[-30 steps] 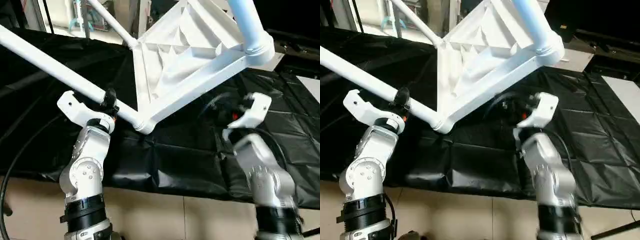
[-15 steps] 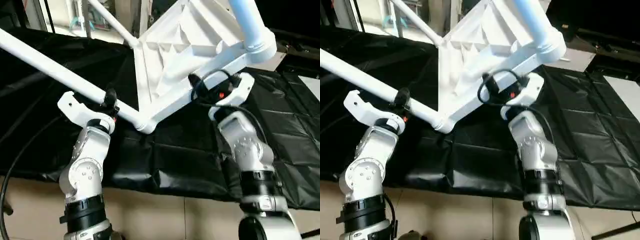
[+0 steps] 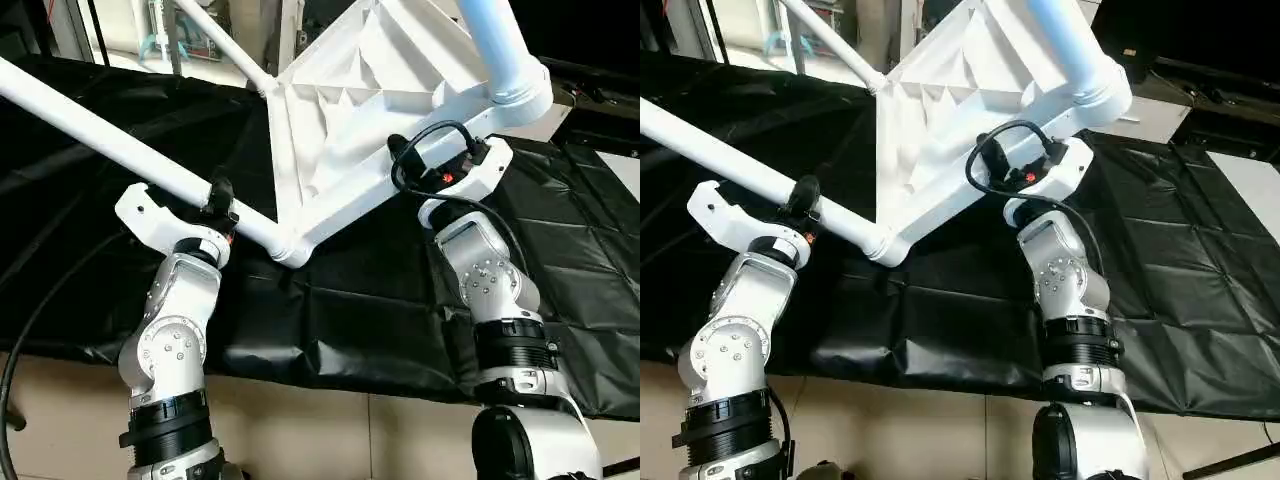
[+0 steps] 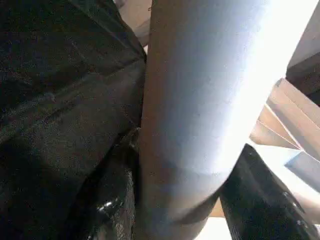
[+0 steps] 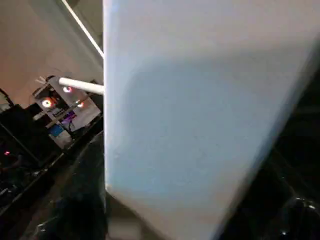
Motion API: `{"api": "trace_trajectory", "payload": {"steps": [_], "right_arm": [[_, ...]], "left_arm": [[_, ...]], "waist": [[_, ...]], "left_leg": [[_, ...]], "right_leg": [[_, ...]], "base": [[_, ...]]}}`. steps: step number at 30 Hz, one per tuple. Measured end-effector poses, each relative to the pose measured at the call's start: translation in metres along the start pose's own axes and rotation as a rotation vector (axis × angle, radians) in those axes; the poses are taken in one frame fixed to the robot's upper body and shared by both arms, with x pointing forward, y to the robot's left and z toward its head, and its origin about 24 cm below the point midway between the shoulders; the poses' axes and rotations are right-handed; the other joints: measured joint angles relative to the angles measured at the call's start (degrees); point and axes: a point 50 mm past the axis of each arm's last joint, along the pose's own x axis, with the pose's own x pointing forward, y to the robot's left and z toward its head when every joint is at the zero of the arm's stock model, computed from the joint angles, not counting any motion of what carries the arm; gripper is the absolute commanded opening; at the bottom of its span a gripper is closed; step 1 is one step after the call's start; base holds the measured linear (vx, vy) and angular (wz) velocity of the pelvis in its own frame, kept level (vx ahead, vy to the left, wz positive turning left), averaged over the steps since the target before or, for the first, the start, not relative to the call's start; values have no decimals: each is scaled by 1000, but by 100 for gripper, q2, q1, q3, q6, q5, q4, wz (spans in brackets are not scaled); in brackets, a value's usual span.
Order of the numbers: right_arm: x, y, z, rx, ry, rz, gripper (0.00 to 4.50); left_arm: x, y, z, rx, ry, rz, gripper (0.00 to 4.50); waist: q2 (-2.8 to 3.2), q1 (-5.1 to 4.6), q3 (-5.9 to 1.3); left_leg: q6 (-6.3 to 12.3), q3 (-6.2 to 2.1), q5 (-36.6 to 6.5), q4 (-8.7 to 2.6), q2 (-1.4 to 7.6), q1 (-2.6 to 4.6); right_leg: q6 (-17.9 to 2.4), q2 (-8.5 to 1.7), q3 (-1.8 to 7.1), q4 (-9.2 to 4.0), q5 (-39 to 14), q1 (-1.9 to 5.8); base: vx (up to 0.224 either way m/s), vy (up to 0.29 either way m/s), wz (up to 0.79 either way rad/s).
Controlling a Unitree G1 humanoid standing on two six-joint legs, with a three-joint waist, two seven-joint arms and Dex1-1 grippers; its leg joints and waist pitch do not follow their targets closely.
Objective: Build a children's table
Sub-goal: Flip table
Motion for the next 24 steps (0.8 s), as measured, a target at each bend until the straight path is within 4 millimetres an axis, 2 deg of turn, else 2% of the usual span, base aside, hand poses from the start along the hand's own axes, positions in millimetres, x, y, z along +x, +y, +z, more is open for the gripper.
{"api": "trace_trajectory", "payload": {"steps": [4,11,12,17,18,22,24], "right_arm": [[1,0,1,29,-7,-7,268],[1,-3,1,50,-4,-33,244],[1,-3,2,51,-5,-38,241],[1,-5,2,60,-7,-56,234],[1,-5,1,64,-8,-59,229],[1,-7,-1,64,-5,-76,224],[1,-8,-1,65,-6,-82,220]], "left_arm": [[0,-1,-1,-4,5,-4,195],[0,-4,-3,9,18,-9,195],[0,-4,-3,7,20,-11,251],[-2,-5,-4,-8,31,-23,274],[-2,-5,-4,-10,31,-27,303],[-4,-5,-4,-14,36,-31,323],[-5,-5,-3,-16,36,-35,354]], "waist": [[0,0,0],[1,1,0],[1,0,0],[0,-9,1],[0,-11,1],[0,-25,1],[0,-32,0]], "left_leg": [[0,1,0,0,0,-1],[0,1,0,-1,0,0],[0,1,0,-1,0,0],[0,2,0,-3,1,-2],[0,3,0,-6,1,-2],[-1,10,0,-25,0,-3],[-2,12,1,-32,1,-2]], "right_leg": [[0,0,0,-1,0,-1],[0,0,0,-1,0,0],[0,0,1,-1,0,-1],[0,0,0,-4,0,-3],[1,0,0,-7,0,-4],[-1,0,1,-13,-2,-12],[-5,1,1,-13,-4,-16]], "base": [[0,0,0],[0,0,0],[0,0,0],[0,0,0],[0,0,0],[0,0,0],[0,0,0]]}}
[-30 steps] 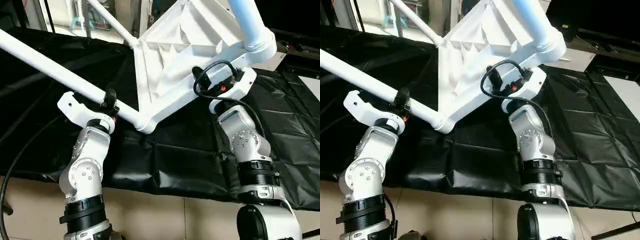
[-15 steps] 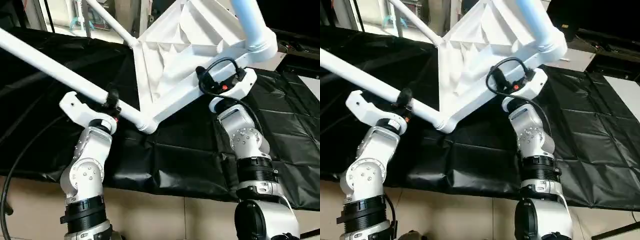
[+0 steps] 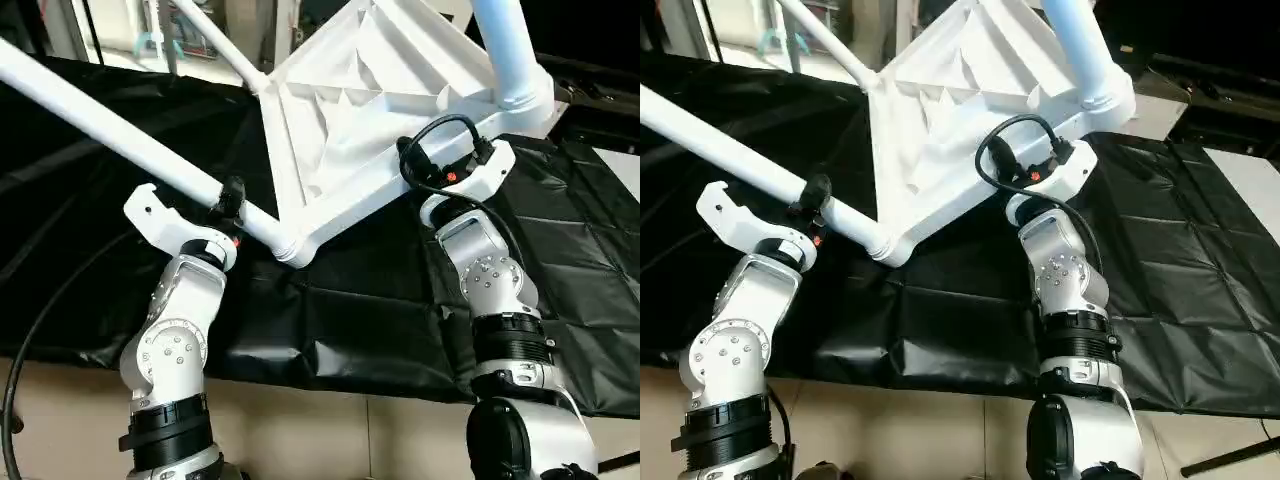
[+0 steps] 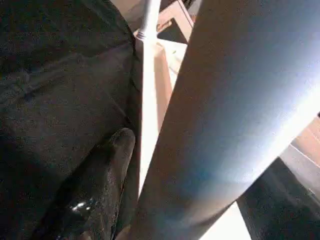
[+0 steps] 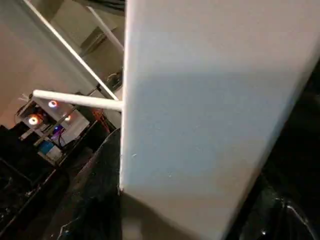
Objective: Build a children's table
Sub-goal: Flip table
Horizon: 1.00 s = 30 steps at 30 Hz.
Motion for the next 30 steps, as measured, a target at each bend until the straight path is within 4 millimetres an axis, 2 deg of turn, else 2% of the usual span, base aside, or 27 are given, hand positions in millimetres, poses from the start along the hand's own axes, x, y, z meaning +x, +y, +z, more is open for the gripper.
{"api": "trace_trajectory", "payload": {"steps": [2,4,8,13,21,26,30], "right_arm": [[0,0,0,1,-4,-7,217],[1,1,0,1,-12,-10,214],[6,5,5,-27,-40,-19,211],[10,12,17,-81,-112,-45,204],[10,12,23,-112,-155,-61,196],[10,13,26,-144,-177,-67,196],[10,12,30,-187,-197,-82,195]], "left_arm": [[-1,1,0,-4,5,-1,362],[-3,2,0,-7,7,-3,391],[-7,3,2,-29,3,-32,407],[-17,-9,10,-11,-21,-189,447],[-29,-3,3,-8,67,-239,450],[-39,13,-5,89,176,-206,450],[-46,43,3,167,162,-27,450]], "waist": [[0,-1,0],[0,-5,0],[-4,16,4],[-6,67,5],[-11,55,8],[-11,56,8],[-12,54,8]], "left_leg": [[-3,2,2,-7,0,0],[-7,5,4,-11,1,0],[-12,7,9,-11,3,-12],[-17,11,17,-11,2,-24],[-20,12,20,-11,4,-34],[-10,13,25,-11,5,-36],[-6,13,29,-11,5,-37]], "right_leg": [[-3,1,0,0,-2,-4],[-4,1,1,0,-2,-7],[-4,1,0,1,-2,-18],[-4,0,-1,-3,-3,-23],[-3,0,-2,-5,-2,-30],[-3,1,-2,6,-2,-36],[0,1,-1,11,0,-35]], "base": [[0,0,0],[0,0,0],[0,0,0],[0,0,0],[0,0,0],[0,0,0],[0,0,0]]}}
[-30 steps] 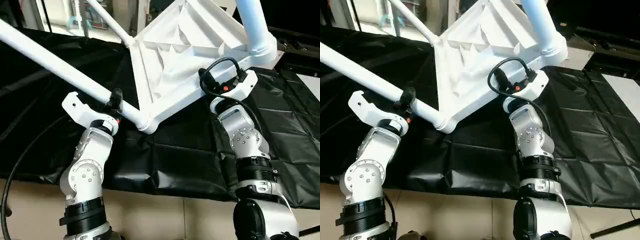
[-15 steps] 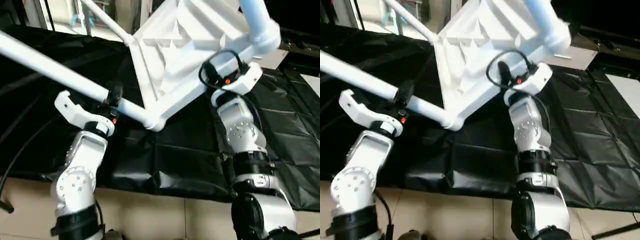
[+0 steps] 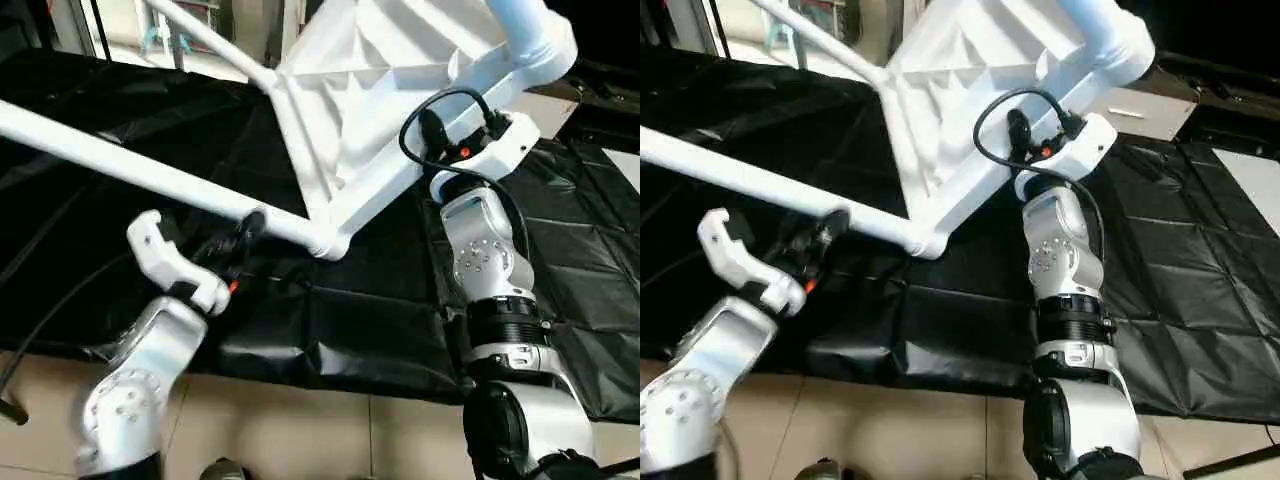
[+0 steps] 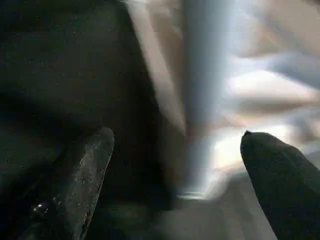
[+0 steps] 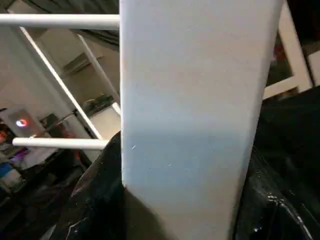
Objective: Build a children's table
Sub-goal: Flip table
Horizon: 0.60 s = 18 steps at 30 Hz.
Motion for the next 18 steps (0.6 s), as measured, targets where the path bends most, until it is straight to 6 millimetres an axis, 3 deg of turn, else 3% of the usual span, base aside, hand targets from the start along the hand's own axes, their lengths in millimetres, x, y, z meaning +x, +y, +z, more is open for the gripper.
{"api": "trace_trajectory", "payload": {"steps": [4,9,14,18], "right_arm": [[1,-1,7,-43,-28,-7,195],[5,1,11,-66,-36,-4,195],[6,0,16,-128,-37,9,195],[9,3,22,-219,-37,25,195]], "left_arm": [[-8,23,10,-6,-75,112,450],[-12,20,20,-9,-133,43,450],[-21,-1,50,47,-279,-139,450],[-28,-33,75,209,-323,-354,450]], "waist": [[-36,3,17],[-88,-24,29],[-119,-16,35],[-141,-6,39]], "left_leg": [[-15,0,13,0,3,-1],[-21,2,21,0,5,-1],[-23,5,23,0,9,-7],[-19,12,40,1,8,-16]], "right_leg": [[0,0,-2,5,2,0],[-2,1,-2,7,4,-4],[-2,4,-3,9,3,-11],[-5,3,0,22,6,-26]], "base": [[0,0,0],[0,0,0],[0,0,0],[0,0,0]]}}
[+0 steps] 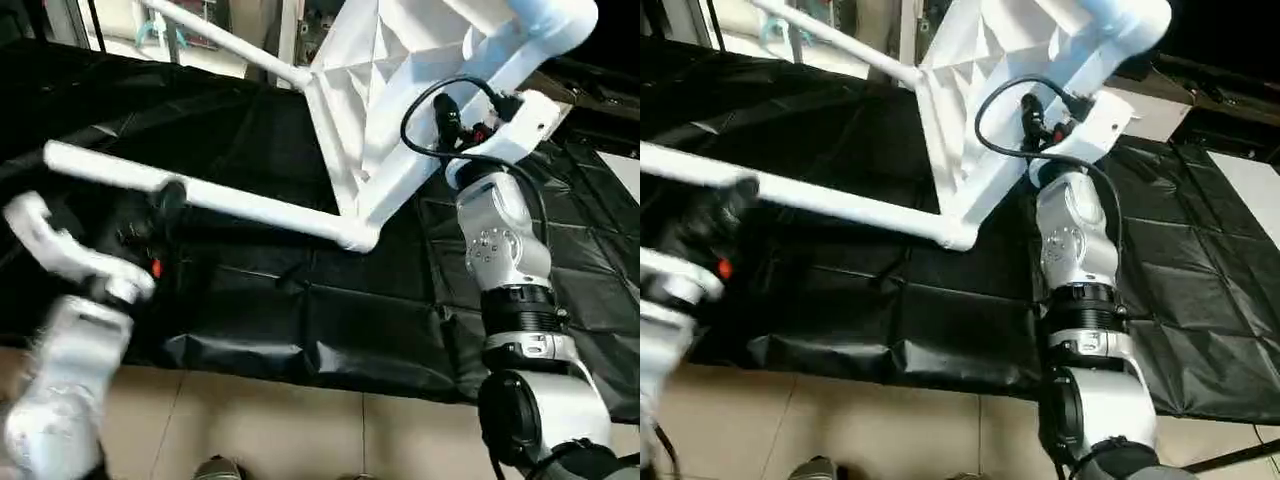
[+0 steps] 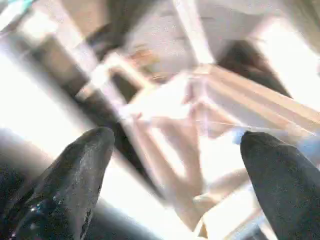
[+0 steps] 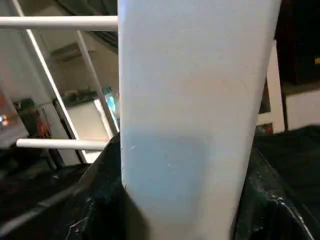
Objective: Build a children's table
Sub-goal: Flip table
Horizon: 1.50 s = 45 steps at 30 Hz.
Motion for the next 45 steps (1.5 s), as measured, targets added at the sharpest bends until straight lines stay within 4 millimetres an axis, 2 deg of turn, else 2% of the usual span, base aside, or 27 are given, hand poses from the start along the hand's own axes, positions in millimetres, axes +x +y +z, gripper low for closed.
{"api": "trace_trajectory", "payload": {"steps": [4,9,13,16,19,23,28,33,35,36,38,40,43,45], "right_arm": [[3,1,7,-144,18,11,195],[0,10,23,-309,-7,17,195],[-19,2,24,-355,-10,-20,194],[-46,-6,17,-375,24,-44,194],[-58,-4,20,-385,24,-46,194],[-74,-8,18,-398,23,-64,194],[-72,-7,16,-372,21,-80,194],[-60,-7,12,-375,28,-93,194],[-56,-7,10,-375,29,-105,194],[-55,-7,9,-373,27,-107,229],[-51,-6,8,-370,21,-102,263],[-44,-5,8,-365,3,-87,265],[-39,-5,10,-354,-27,-67,302],[-39,-6,8,-349,-26,-61,311]], "left_arm": [[10,-20,4,98,52,-155,450],[25,-41,15,161,16,-252,450],[26,-43,14,211,51,-263,450],[27,-44,10,267,91,-273,450],[29,-42,6,271,111,-265,450],[33,-45,-1,264,128,-274,450],[33,-59,-15,286,200,-389,450],[32,-59,-20,349,241,-400,450],[31,-61,-21,348,245,-412,450],[31,-61,-21,351,248,-418,450],[28,-63,-20,360,253,-443,450],[25,-68,-20,401,268,-488,450],[23,-72,-23,455,293,-503,450],[23,-70,-25,464,297,-489,450]], "waist": [[-17,16,2],[-31,41,3],[-41,83,1],[-39,121,2],[-39,41,2],[-32,-12,3],[-2,-42,5],[0,-61,6],[-3,-35,4],[-3,-29,4],[-4,-33,3],[-8,-35,0],[1,-26,-1],[11,-27,-1]], "left_leg": [[-7,3,19,1,3,-3],[-8,3,45,1,9,-30],[-8,3,47,4,8,-34],[-9,3,48,5,8,-33],[-24,3,59,8,9,-27],[-51,2,76,9,11,-25],[-43,-2,71,9,15,-21],[-46,-3,73,10,15,-19],[-47,-3,73,10,15,-21],[-47,-3,73,10,15,-21],[-47,-3,74,11,15,-23],[-48,-3,74,15,16,-23],[-48,-3,74,18,16,-23],[-48,-3,74,19,16,-23]], "right_leg": [[-1,-1,-1,8,8,-2],[0,1,-6,12,28,-24],[9,1,-3,8,33,-21],[14,1,-1,8,35,-20],[19,1,2,11,51,-22],[42,1,3,12,59,-21],[34,1,0,17,82,-27],[34,2,0,20,89,-27],[34,1,0,20,90,-24],[33,1,0,21,90,-22],[31,1,0,20,97,-23],[23,1,-1,21,106,-24],[23,1,0,22,107,-22],[22,1,0,22,108,-22]], "base": [[0,0,0],[0,0,0],[0,0,0],[0,0,0],[0,0,0],[0,0,0],[0,0,0],[0,0,0],[0,0,0],[0,0,0],[0,0,0],[0,0,0],[0,0,0],[0,0,0]]}}
